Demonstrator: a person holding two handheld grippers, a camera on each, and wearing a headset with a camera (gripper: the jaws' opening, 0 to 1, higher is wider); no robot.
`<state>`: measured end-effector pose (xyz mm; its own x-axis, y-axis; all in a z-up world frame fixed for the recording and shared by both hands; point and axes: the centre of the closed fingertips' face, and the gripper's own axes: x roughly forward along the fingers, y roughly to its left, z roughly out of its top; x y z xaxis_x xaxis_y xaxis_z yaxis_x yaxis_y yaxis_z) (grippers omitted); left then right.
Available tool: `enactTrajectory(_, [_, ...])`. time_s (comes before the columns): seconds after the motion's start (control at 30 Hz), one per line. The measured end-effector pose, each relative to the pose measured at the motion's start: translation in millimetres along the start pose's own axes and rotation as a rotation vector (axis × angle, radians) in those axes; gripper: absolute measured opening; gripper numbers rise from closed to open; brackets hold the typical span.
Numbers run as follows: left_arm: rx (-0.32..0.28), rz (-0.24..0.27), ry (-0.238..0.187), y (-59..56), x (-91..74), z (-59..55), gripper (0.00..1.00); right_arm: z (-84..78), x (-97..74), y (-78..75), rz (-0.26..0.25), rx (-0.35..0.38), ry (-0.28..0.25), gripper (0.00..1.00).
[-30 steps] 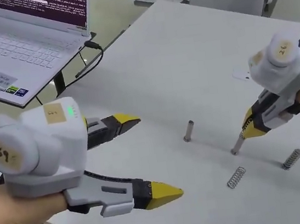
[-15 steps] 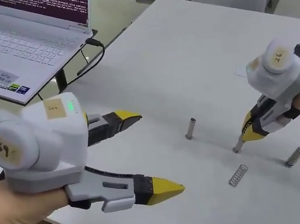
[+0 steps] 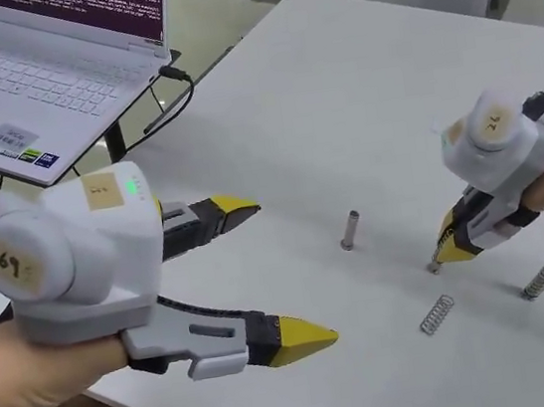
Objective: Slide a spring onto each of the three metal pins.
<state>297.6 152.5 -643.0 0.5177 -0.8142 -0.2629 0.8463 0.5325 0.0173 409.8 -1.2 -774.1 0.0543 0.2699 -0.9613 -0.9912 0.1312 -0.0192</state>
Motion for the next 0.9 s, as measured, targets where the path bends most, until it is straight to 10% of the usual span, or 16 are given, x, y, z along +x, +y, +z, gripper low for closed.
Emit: enactTrajectory(0.9, [-0.002, 0.003, 0.006, 1.1, -0.7, -3.7, 0.76, -1.9, 7.3, 2.7, -0.008, 0.022, -0.020, 0.13])
